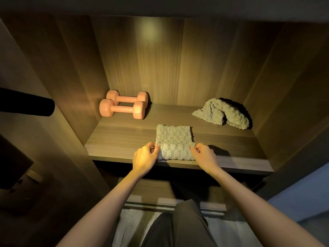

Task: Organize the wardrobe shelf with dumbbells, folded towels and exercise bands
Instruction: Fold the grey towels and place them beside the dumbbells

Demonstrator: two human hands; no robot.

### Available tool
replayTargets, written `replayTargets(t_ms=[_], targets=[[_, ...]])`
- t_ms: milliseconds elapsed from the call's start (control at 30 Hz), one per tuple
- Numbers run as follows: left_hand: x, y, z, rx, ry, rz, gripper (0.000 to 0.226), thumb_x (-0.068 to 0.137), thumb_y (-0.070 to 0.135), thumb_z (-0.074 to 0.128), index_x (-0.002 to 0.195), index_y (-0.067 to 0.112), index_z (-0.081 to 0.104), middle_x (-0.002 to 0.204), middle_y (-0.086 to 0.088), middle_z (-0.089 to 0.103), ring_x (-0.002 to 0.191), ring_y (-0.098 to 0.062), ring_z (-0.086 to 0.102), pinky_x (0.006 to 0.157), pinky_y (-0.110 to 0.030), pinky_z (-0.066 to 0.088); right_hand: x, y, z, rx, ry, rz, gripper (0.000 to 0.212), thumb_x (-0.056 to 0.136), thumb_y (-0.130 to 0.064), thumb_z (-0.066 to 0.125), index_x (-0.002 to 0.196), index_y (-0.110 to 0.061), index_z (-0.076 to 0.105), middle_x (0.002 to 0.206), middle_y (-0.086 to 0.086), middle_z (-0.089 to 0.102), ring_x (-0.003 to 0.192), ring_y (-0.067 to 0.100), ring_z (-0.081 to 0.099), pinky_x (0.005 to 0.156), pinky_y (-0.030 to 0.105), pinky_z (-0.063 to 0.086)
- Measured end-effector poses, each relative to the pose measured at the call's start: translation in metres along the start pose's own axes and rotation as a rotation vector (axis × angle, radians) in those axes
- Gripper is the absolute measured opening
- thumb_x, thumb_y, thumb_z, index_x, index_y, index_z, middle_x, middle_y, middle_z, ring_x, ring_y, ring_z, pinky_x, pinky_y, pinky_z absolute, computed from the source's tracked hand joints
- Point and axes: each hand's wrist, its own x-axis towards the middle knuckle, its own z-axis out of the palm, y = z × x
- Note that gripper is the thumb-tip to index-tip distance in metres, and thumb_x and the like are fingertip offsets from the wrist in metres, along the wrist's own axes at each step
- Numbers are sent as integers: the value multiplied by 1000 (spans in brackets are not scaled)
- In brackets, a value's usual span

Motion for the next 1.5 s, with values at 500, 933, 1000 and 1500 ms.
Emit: replayTargets(t_ms=[500, 933, 1000, 1500], targets=[[0, 3, 6, 459, 197, 872, 24, 87, 17, 53, 100, 16, 73, 105, 3, 72, 89, -21, 66, 71, -31, 43, -2, -6, -4, -546, -103, -762, 72, 84, 13, 52, 146, -21, 38, 148, -1, 42, 132, 18, 39, 105, 34, 38], [-11, -16, 5, 489, 8, 678, 55, 84, 22, 55, 138, 16, 48, 140, 1, 51, 135, -16, 40, 120, -41, 2, -3, 6, -15, -663, -303, -684, 82, 89, -35, 57, 153, -32, 6, 161, -11, 7, 147, 7, 7, 117, 27, 19], [-9, -14, 7, 511, -25, 678, 61, 82, 30, 56, 140, 15, 43, 141, 0, 47, 135, -16, 37, 120, -36, 6, -2, 3, -17, -687, -319, -650, 89, 85, -31, 67, 153, -33, 10, 159, -11, 14, 145, 10, 16, 116, 30, 26], [-26, -20, -12, 20, -90, 425, 33, 88, 30, 66, 115, 12, 62, 94, -1, 68, 84, -12, 60, 73, -25, 43, -33, 17, -26, 40, -228, -345, 17, 95, -24, 55, 111, -27, 59, 100, -3, 65, 86, 16, 57, 73, 31, 40]])
